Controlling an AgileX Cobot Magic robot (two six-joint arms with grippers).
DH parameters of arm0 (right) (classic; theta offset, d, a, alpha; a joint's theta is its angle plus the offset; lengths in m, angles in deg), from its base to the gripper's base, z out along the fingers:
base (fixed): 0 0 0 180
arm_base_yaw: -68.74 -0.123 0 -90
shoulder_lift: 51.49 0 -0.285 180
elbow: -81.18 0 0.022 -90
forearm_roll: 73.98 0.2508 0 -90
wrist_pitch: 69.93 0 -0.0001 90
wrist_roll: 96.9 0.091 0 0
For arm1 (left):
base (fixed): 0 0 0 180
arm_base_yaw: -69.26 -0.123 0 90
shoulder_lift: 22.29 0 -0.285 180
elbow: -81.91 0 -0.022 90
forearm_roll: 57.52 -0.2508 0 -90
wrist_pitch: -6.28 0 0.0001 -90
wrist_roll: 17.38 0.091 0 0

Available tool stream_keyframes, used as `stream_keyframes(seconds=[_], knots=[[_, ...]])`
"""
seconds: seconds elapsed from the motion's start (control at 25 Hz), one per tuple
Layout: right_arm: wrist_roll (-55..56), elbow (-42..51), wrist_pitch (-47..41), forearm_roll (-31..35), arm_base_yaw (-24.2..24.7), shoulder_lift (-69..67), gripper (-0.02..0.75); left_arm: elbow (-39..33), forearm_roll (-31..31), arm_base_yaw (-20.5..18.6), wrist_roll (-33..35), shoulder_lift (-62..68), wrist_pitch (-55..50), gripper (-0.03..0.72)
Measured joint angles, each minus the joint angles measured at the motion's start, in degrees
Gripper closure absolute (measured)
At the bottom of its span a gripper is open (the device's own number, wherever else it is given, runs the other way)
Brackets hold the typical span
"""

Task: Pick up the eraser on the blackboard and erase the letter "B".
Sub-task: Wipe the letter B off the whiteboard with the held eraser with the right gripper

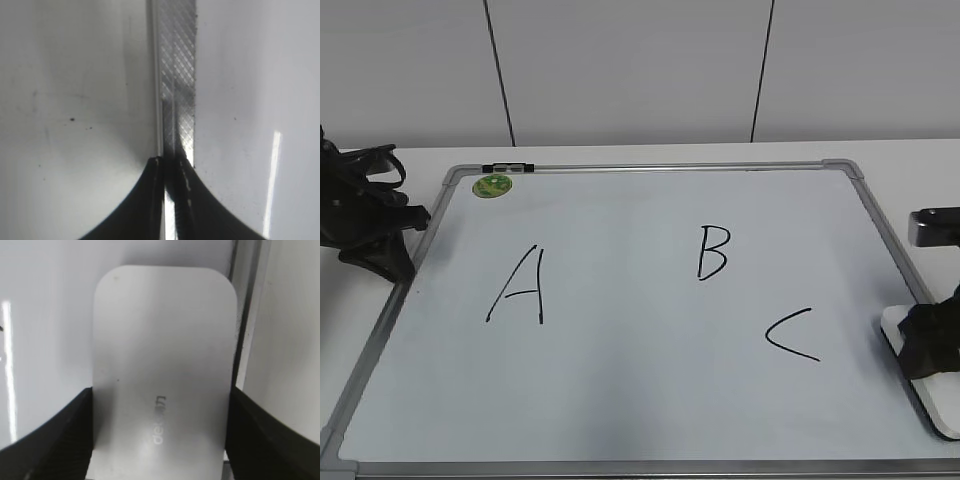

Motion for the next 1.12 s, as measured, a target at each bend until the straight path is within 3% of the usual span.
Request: stream_keyframes(seconds=[0.24,0.52,0.8,1.12], knots=[[0.0,-5.6,-3.6,0.0,-1.3,1.3,0.214,0.0,0.0,0.0,0.0,0.0,0.0,0.666],[-0.6,-18.6,-8.6,-0.1,-7.8,-1.1,0.214,0.0,0.0,0.0,0.0,0.0,-0.1,0.666],[-1.9,-34.0,-12.8,-0.1,-13.6,-10.4,0.214,0.0,0.0,0.0,0.0,0.0,-0.1,0.666],[-5.1,-49.9,-18.9,-0.1,-14.0,-26.3,0.214,0.0,0.4,0.0,0.0,0.0,-0.1,0.666]])
